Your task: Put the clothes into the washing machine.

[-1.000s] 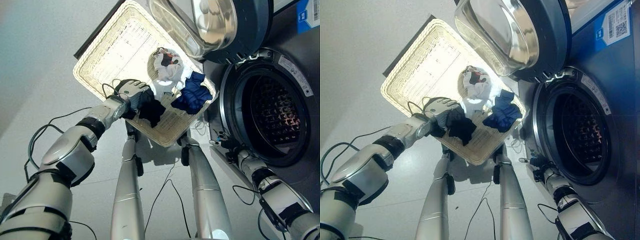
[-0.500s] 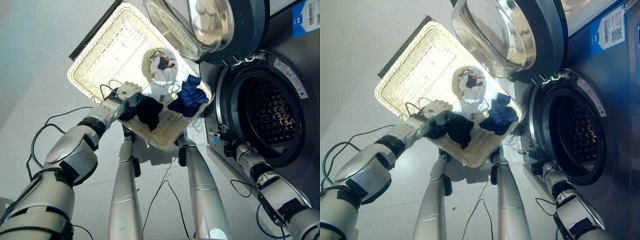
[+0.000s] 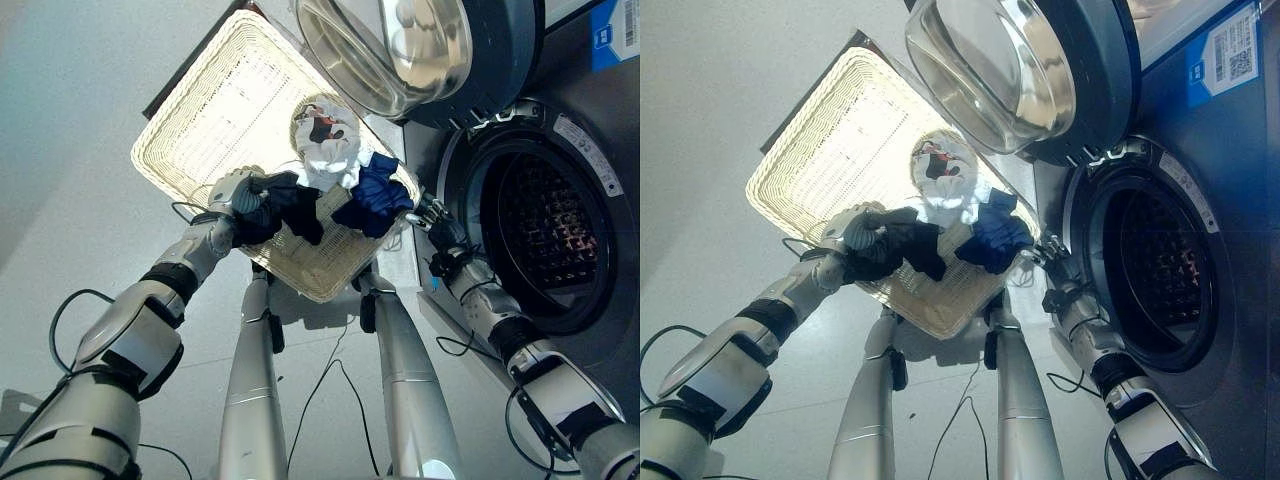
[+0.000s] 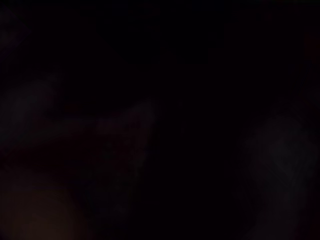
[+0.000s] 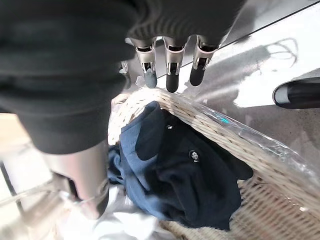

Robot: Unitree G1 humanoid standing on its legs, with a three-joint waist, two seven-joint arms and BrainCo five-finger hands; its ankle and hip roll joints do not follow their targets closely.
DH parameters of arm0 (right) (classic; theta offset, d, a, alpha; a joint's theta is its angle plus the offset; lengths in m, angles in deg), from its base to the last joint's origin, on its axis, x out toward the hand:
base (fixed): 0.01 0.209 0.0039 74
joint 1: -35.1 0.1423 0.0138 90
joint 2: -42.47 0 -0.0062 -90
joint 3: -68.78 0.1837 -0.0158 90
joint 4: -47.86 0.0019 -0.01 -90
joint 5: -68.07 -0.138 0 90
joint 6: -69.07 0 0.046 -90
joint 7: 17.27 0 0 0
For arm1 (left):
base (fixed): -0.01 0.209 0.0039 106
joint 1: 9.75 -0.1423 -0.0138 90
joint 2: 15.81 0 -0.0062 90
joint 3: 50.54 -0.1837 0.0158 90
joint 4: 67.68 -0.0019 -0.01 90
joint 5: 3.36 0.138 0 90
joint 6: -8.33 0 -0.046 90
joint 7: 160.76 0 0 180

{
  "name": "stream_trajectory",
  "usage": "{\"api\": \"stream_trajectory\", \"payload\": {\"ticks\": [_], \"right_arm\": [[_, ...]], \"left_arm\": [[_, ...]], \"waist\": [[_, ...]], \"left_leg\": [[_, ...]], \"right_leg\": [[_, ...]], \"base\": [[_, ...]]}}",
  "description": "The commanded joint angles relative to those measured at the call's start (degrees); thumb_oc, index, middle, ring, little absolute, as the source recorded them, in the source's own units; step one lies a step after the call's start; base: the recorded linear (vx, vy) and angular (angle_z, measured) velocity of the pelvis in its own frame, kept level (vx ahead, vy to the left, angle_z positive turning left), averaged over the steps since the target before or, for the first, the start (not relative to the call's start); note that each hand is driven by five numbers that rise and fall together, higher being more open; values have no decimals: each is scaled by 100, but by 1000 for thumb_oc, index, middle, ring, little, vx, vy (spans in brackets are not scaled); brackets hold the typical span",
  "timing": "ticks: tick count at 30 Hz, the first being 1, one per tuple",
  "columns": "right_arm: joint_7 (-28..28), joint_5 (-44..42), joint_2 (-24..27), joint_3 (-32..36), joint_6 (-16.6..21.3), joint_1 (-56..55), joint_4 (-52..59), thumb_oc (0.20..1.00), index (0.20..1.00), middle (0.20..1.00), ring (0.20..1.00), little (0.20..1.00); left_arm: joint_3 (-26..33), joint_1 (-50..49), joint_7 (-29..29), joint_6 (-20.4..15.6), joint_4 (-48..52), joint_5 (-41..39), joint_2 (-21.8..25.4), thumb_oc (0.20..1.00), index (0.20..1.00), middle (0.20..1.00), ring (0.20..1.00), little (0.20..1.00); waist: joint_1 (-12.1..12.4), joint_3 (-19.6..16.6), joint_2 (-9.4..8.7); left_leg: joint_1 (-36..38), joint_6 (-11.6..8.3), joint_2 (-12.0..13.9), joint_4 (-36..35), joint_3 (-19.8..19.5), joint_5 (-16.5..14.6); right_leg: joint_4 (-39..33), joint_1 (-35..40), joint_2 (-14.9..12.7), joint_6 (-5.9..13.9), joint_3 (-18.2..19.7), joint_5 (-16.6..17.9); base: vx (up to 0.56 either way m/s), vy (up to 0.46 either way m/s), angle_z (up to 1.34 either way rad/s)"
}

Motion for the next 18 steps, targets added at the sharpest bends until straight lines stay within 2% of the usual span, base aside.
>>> {"api": "stream_trajectory", "payload": {"ticks": [1, 6, 11, 14, 18], "right_arm": [[-954, 197, 43, 439, 806, -225, 1007, 1000, 1000, 1000, 1000, 1000], [-2407, 1190, -228, 906, 1036, -515, 1771, 1000, 1000, 1000, 1000, 1000], [-3421, 2552, -381, 1098, 988, -658, 2532, 1000, 1000, 1000, 1000, 1000], [-3902, 3189, -445, 1147, 856, -659, 2796, 1000, 1000, 1000, 1000, 1000], [-4190, 3326, -463, 1238, 781, -602, 2915, 1000, 1000, 1000, 1000, 1000]], "left_arm": [[574, -264, -18, -732, 630, -850, -47, 200, 200, 200, 200, 200], [1076, -710, 120, -1335, 1562, -1500, -376, 200, 200, 200, 200, 200], [1468, -1015, 562, -1653, 2461, -1997, -697, 200, 200, 200, 200, 200], [1579, -1108, 839, -1756, 2849, -2239, -829, 200, 200, 200, 200, 200], [1687, -1148, 1173, -1776, 3187, -2535, -956, 200, 200, 200, 200, 200]], "waist": [[80, 11, -55], [107, 11, 21], [116, 11, 84], [127, 11, 118], [142, 11, 150]], "left_leg": [[-12, 9, -388, 478, 17, -558], [3, 45, -410, 443, 10, -594], [6, 90, -446, 399, 3, -606], [31, 101, -469, 382, -1, -610], [51, 109, -474, 364, 14, -609]], "right_leg": [[-1534, 390, 253, 561, 13, 1168], [-1512, 405, 251, 578, 8, 1130], [-1519, 396, 243, 591, 20, 1123], [-1525, 418, 239, 597, 23, 1114], [-1527, 436, 223, 605, 12, 1107]], "base": [[0, 0, 0], [0, 0, 0], [1, 3, -1], [0, 0, 0], [0, 0, 0]]}}
